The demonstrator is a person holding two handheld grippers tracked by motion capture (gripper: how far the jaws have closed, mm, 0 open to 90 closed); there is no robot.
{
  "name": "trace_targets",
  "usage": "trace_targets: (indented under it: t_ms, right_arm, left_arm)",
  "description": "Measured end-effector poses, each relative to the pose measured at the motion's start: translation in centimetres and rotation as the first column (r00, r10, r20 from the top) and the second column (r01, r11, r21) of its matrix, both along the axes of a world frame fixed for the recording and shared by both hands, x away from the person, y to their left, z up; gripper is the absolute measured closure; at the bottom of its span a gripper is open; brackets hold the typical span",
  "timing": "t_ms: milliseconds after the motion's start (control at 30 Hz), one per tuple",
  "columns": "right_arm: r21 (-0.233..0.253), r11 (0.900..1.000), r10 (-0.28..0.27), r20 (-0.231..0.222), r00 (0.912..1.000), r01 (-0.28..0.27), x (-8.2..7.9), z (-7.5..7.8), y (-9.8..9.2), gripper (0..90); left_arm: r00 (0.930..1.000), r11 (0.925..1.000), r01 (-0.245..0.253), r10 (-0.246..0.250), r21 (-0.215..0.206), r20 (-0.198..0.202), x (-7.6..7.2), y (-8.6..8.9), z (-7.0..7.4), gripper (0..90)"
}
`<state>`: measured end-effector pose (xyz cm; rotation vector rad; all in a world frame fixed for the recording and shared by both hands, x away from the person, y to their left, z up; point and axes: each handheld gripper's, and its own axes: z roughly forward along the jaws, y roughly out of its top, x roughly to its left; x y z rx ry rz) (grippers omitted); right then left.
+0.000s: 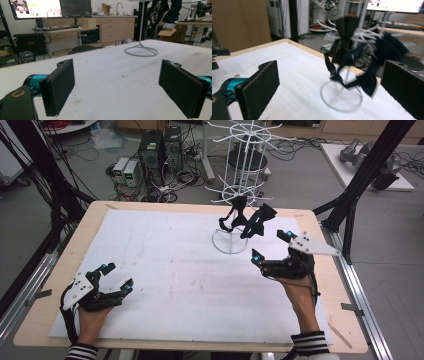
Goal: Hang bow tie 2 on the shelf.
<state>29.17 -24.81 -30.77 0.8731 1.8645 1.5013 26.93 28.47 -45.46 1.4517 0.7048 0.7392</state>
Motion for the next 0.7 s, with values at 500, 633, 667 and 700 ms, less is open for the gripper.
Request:
trace_targets:
  t_ms: [500, 633, 667, 700]
  right_arm:
    - [0.09, 0.989, -0.119, 0.028, 0.9924, 0.117, -3.3, -8.0, -2.7, 1.3]
    - [0.084, 0.985, -0.155, 0.036, 0.9873, 0.151, -3.7, -10.3, -3.1, 1.3]
    - [0.081, 0.984, -0.163, 0.036, 0.9859, 0.16, -3.8, -10.7, -3.2, 1.3]
    - [0.089, 0.984, -0.16, 0.038, 0.9863, 0.156, -3.8, -11.1, -3.3, 1.6]
  left_arm:
    - [1.0, 1.0, -0.003, 0.003, -0.001, 0.0, 0.0, 0.0, 0.0, 13.9]
    - [1.0, 1.0, -0.003, 0.003, -0.001, 0.001, 0.0, 0.0, 0.0, 13.9]
    - [1.0, 1.0, -0.003, 0.003, 0.0, 0.0, 0.0, 0.0, 0.0, 13.9]
    - [1.0, 1.0, -0.003, 0.003, 0.0, 0.001, 0.0, 0.0, 0.0, 13.9]
